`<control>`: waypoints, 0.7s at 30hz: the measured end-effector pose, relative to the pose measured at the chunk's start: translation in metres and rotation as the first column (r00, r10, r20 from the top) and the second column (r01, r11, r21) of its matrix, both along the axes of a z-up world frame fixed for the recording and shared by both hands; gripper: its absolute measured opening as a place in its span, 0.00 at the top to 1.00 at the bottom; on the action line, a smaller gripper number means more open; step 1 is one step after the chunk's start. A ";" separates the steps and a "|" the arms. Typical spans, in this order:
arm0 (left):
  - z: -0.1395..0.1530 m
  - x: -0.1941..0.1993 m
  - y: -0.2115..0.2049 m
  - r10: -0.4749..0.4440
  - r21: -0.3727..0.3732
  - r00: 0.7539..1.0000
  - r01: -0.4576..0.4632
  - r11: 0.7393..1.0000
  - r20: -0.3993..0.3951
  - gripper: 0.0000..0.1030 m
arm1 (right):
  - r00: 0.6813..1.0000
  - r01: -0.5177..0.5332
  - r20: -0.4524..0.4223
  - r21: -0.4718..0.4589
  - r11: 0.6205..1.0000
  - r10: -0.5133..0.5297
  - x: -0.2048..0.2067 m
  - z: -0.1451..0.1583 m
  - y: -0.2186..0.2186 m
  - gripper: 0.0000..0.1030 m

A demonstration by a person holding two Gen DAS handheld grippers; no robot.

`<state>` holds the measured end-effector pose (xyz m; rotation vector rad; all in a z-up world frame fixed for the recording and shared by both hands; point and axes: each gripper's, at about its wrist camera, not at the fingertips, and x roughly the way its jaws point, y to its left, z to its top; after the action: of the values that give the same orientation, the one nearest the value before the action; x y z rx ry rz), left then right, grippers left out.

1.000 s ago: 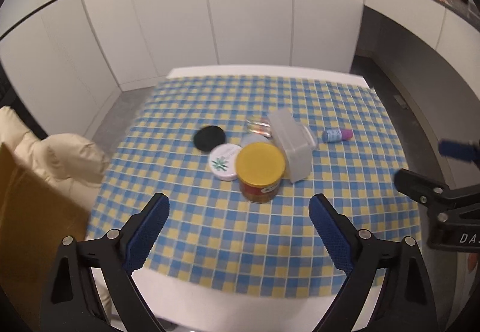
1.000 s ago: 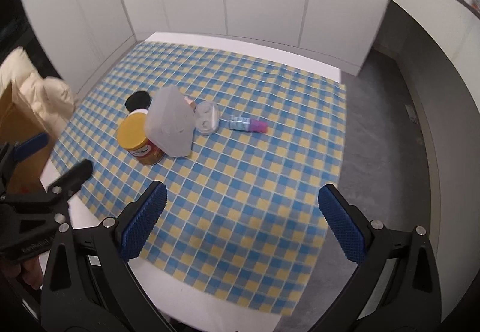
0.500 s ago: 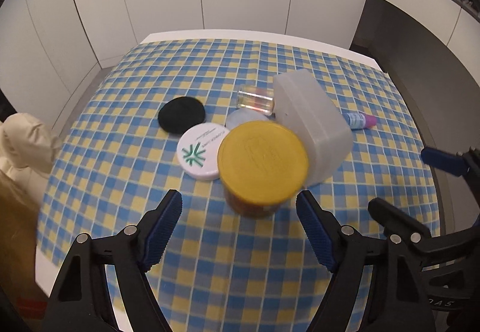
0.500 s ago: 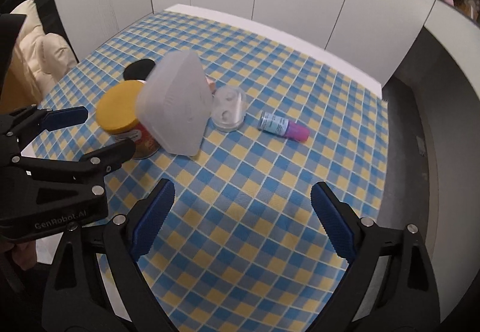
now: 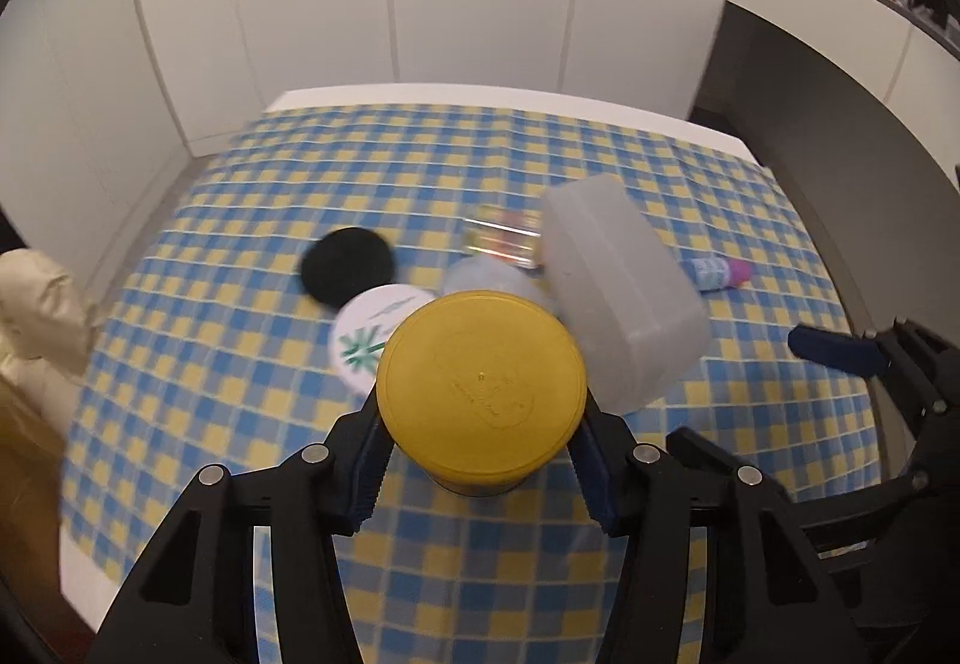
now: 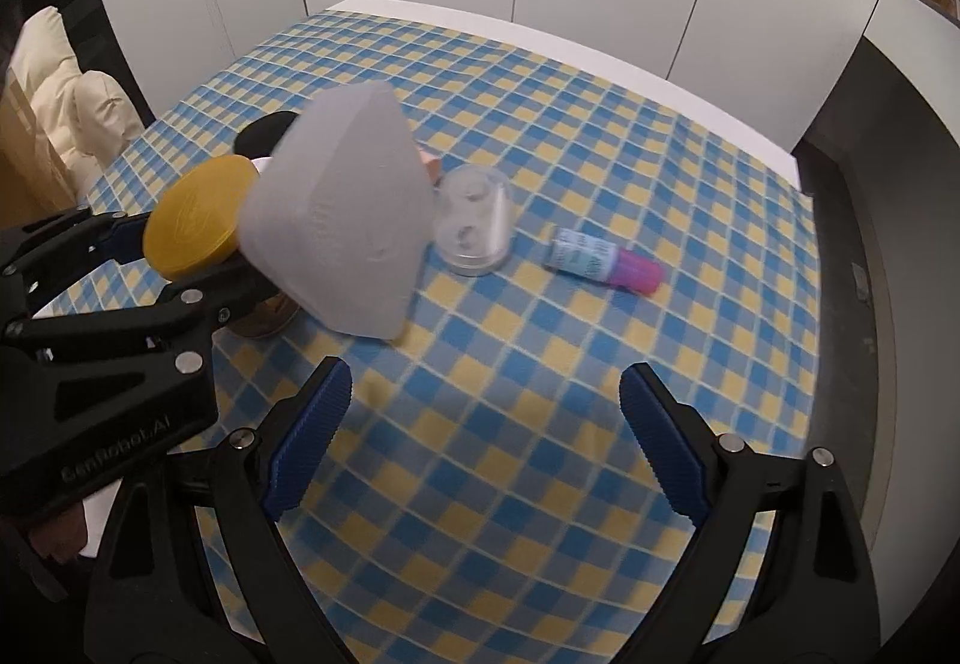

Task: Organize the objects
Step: 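Grasp the yellow-lidded jar with the left tool while the right tool grasps the translucent plastic box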

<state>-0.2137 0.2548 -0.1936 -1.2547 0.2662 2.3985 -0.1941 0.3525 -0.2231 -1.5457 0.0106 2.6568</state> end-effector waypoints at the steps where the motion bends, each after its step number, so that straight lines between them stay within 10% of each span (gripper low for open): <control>1: 0.001 -0.001 -0.004 0.019 -0.008 1.000 -0.019 1.000 -0.002 0.48 | 1.000 -0.003 0.000 -0.004 1.000 0.003 -0.001 -0.001 -0.003 0.09; 11: 0.006 -0.014 -0.044 0.110 -0.020 0.994 -0.110 0.994 0.023 0.48 | 1.000 0.011 -0.027 0.007 1.000 -0.011 -0.031 -0.004 -0.035 0.11; 21: 0.004 -0.025 -0.057 0.157 -0.012 0.987 -0.156 0.988 0.040 0.48 | 0.999 0.034 -0.026 0.048 0.998 -0.033 -0.054 0.000 -0.043 0.46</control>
<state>-0.2383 0.1976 -0.1900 -1.3737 0.1719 2.5013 -0.2486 0.3091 -0.2227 -1.4849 -0.0260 2.6308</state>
